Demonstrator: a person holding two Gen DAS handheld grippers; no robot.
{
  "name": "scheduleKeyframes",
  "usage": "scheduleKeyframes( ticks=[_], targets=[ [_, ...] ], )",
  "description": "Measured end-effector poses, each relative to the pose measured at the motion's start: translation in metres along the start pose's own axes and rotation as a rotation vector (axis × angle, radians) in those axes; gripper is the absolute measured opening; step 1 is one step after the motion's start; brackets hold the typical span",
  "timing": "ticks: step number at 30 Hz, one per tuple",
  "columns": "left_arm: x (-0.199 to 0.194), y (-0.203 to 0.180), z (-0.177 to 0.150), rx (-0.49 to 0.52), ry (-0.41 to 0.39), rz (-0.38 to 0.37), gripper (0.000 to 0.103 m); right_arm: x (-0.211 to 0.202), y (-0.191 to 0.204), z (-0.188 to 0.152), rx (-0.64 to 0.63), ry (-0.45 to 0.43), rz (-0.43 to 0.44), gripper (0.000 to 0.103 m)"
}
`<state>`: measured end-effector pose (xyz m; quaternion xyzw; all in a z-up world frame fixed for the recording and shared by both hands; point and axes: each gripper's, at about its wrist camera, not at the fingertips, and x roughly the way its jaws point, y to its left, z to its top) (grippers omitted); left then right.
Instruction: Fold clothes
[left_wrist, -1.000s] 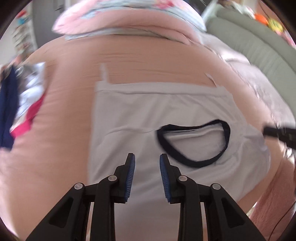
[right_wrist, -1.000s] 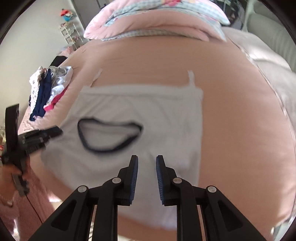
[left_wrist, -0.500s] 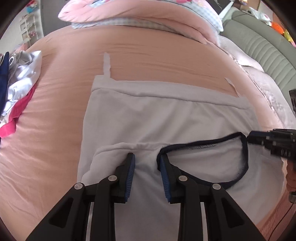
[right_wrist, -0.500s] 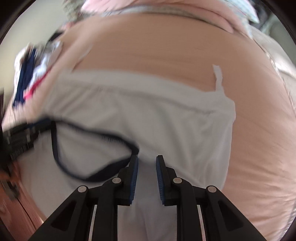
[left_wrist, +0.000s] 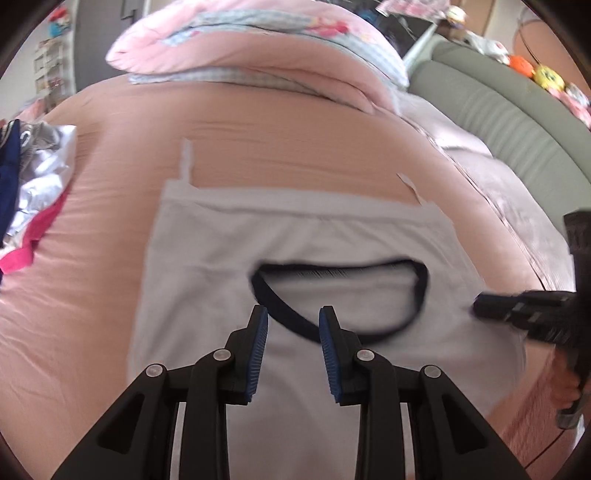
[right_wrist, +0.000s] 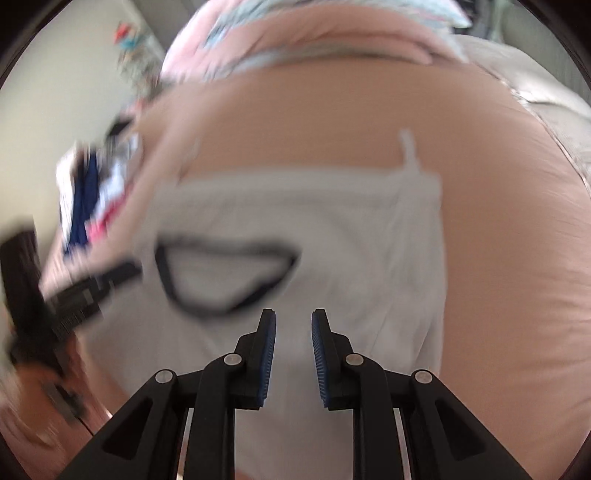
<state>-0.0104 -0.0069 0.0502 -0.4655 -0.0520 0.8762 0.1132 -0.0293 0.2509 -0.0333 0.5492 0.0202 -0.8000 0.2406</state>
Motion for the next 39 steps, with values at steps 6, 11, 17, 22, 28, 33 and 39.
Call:
scheduleKeyframes(
  ticks=[6, 11, 17, 22, 28, 33, 39],
  targets=[
    [-0.016, 0.059, -0.013, -0.077, 0.057, 0.217, 0.026, -0.014, -0.068, -0.025, 0.193, -0.051, 0.005, 0.014],
    [-0.051, 0.052, -0.021, -0.052, -0.003, 0.107, 0.026, -0.054, -0.067, -0.032, 0.177, -0.150, -0.006, 0.023],
    [-0.025, -0.002, -0.040, 0.077, 0.070, 0.001, 0.026, -0.028, 0.023, -0.052, -0.003, -0.098, 0.032, 0.023],
    [-0.035, 0.004, -0.048, 0.156, 0.125, 0.165, 0.026, -0.017, 0.013, -0.087, 0.060, -0.017, 0.036, 0.014],
    [-0.068, 0.020, -0.058, 0.086, 0.047, 0.102, 0.026, -0.064, -0.017, -0.104, 0.145, -0.075, -0.005, 0.017],
    [-0.058, -0.004, -0.072, 0.123, 0.093, 0.017, 0.026, -0.063, 0.004, -0.107, 0.099, -0.053, -0.078, 0.017],
    [-0.064, 0.011, -0.077, 0.124, 0.138, 0.075, 0.026, -0.053, -0.022, -0.124, 0.159, 0.040, -0.148, 0.016]
  ],
)
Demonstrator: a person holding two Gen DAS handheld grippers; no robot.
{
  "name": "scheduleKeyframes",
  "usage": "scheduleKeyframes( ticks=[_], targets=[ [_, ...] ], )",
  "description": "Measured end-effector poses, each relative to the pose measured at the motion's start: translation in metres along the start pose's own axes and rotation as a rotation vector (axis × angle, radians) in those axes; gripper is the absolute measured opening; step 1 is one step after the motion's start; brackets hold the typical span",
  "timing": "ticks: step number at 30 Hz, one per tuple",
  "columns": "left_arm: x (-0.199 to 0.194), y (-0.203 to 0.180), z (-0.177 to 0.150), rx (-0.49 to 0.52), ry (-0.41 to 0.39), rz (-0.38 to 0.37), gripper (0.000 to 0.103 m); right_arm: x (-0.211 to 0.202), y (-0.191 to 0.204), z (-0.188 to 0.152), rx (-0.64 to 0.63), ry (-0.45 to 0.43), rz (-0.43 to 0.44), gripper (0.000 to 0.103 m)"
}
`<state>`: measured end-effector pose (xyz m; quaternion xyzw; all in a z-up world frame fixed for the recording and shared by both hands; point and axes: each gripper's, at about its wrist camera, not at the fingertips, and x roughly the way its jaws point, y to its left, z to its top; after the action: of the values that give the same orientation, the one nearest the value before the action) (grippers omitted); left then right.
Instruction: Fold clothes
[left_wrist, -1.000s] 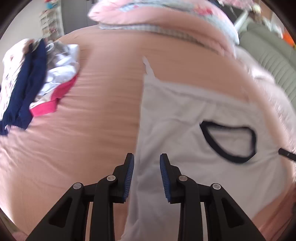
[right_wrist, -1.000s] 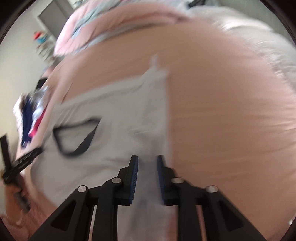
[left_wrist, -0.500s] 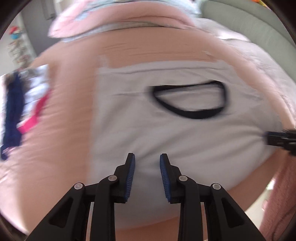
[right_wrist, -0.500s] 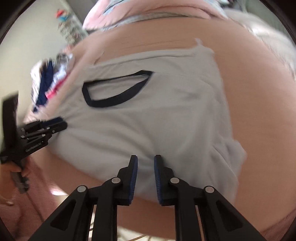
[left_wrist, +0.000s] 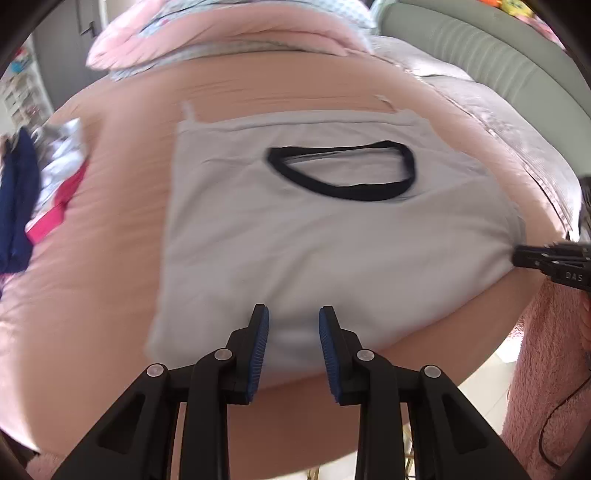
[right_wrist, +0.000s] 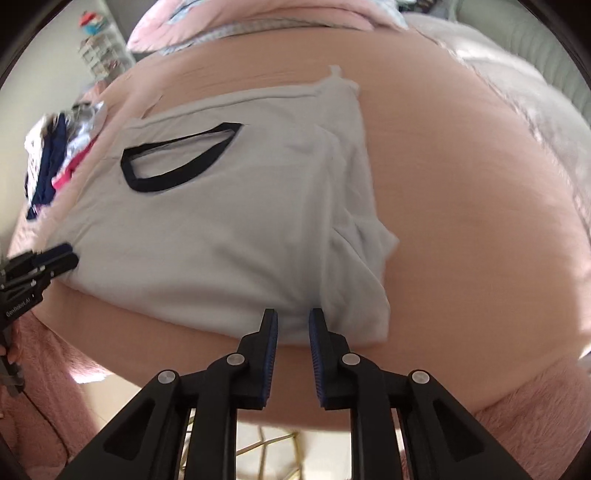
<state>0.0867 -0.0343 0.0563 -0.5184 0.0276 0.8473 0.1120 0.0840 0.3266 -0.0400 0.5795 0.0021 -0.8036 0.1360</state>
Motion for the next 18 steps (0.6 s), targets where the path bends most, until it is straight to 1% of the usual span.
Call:
scheduleKeyframes(
  ticks=[2, 4, 6, 8, 9, 12, 13, 15, 16, 17, 18],
  targets=[
    [-0.007, 0.011, -0.002, -0.060, -0.012, -0.002, 0.026, -0.002, -0.011, -0.004, 0.031, 0.016, -0.049, 0.017],
    [-0.016, 0.010, -0.002, -0.091, -0.050, -0.041, 0.026, -0.011, -0.018, -0.008, 0.062, -0.015, -0.045, 0.017],
    [-0.021, -0.005, 0.001, -0.054, -0.102, -0.075, 0.026, -0.021, -0.007, -0.004, 0.043, -0.065, -0.011, 0.017],
    [-0.016, -0.027, 0.003, 0.008, -0.117, -0.077, 0.027, -0.031, 0.005, 0.001, 0.020, -0.115, 0.024, 0.017],
    [-0.010, -0.034, 0.003, 0.031, -0.103, -0.067, 0.027, -0.036, 0.011, 0.003, 0.008, -0.141, 0.042, 0.017],
    [0.012, -0.046, -0.002, 0.063, -0.029, -0.030, 0.027, -0.027, 0.039, 0.013, -0.069, -0.166, 0.035, 0.017],
    [0.017, -0.044, -0.005, 0.062, -0.003, -0.023, 0.027, -0.018, 0.047, 0.016, -0.090, -0.162, 0.015, 0.017],
    [0.014, -0.039, -0.010, 0.048, 0.014, -0.036, 0.027, 0.006, 0.067, 0.019, -0.205, -0.125, -0.116, 0.017],
    [0.011, -0.034, -0.011, 0.035, 0.029, -0.041, 0.027, 0.010, 0.073, 0.017, -0.250, -0.125, -0.152, 0.017],
    [0.006, -0.027, -0.012, 0.020, 0.045, -0.051, 0.027, 0.009, 0.075, 0.013, -0.270, -0.121, -0.168, 0.017],
    [0.000, -0.018, -0.013, -0.007, 0.051, -0.086, 0.027, 0.008, 0.077, 0.010, -0.284, -0.116, -0.181, 0.016]
  ],
)
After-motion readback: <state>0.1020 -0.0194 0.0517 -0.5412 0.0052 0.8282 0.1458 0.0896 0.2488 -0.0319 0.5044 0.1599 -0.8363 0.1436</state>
